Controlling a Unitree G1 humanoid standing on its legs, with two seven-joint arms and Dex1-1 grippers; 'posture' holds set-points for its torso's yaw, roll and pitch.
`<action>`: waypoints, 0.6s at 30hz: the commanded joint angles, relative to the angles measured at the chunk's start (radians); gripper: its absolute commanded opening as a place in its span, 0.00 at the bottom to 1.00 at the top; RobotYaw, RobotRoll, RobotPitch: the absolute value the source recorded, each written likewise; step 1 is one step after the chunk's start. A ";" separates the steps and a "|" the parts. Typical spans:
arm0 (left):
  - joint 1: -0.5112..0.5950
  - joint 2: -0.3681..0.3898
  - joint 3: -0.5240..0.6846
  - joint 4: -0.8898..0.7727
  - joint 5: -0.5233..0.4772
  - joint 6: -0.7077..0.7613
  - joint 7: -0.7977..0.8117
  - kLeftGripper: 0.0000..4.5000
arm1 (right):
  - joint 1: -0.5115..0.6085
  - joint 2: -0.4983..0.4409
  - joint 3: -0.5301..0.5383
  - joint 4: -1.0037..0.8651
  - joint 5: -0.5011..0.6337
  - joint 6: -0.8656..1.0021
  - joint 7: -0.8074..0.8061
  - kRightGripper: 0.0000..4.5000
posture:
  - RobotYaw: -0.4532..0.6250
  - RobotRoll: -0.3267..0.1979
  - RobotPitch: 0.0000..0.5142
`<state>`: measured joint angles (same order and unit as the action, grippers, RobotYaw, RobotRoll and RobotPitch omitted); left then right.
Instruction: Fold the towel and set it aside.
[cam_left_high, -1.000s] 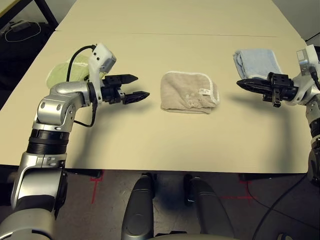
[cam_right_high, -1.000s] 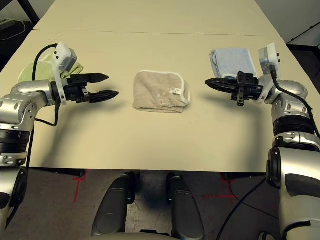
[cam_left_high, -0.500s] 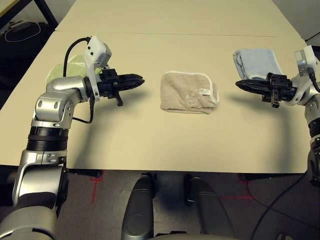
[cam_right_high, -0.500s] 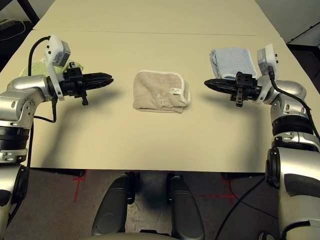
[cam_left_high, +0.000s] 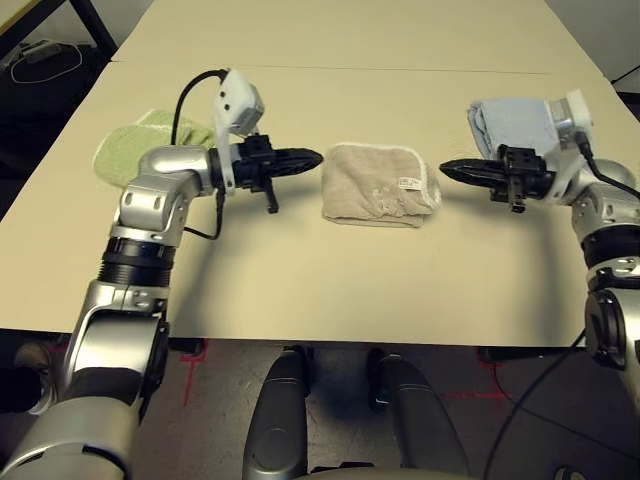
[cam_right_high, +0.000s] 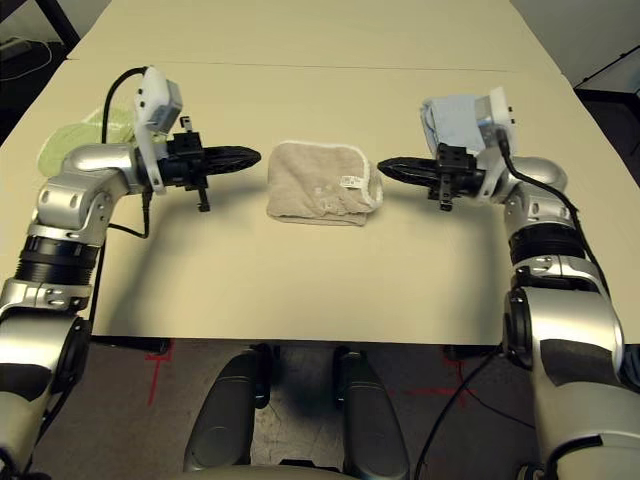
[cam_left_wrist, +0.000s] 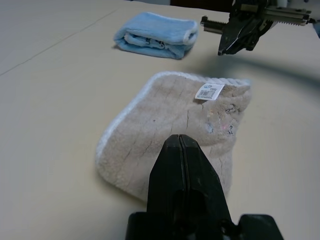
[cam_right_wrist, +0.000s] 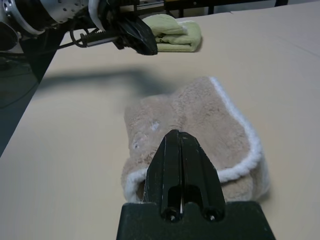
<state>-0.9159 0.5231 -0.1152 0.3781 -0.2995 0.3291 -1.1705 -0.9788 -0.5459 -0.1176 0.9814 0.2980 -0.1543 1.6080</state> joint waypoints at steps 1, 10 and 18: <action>-0.029 -0.029 -0.031 0.040 0.026 -0.021 -0.027 0.01 | -0.010 0.015 0.021 -0.004 -0.017 -0.010 0.005 0.00 | 0.58 0.62 0.41; -0.046 -0.108 -0.076 0.071 0.058 -0.006 -0.036 0.01 | -0.002 0.044 0.090 -0.024 -0.100 -0.039 -0.060 0.00 | 0.58 0.62 0.41; -0.034 -0.121 -0.134 0.116 0.119 0.016 -0.036 0.01 | 0.007 0.028 0.177 -0.003 -0.210 -0.066 -0.116 0.00 | 0.57 0.62 0.42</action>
<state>-0.9560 0.4069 -0.2211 0.4657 -0.2094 0.3326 -1.2018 -0.9892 -0.5017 0.0393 0.9741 0.1159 -0.2070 1.5009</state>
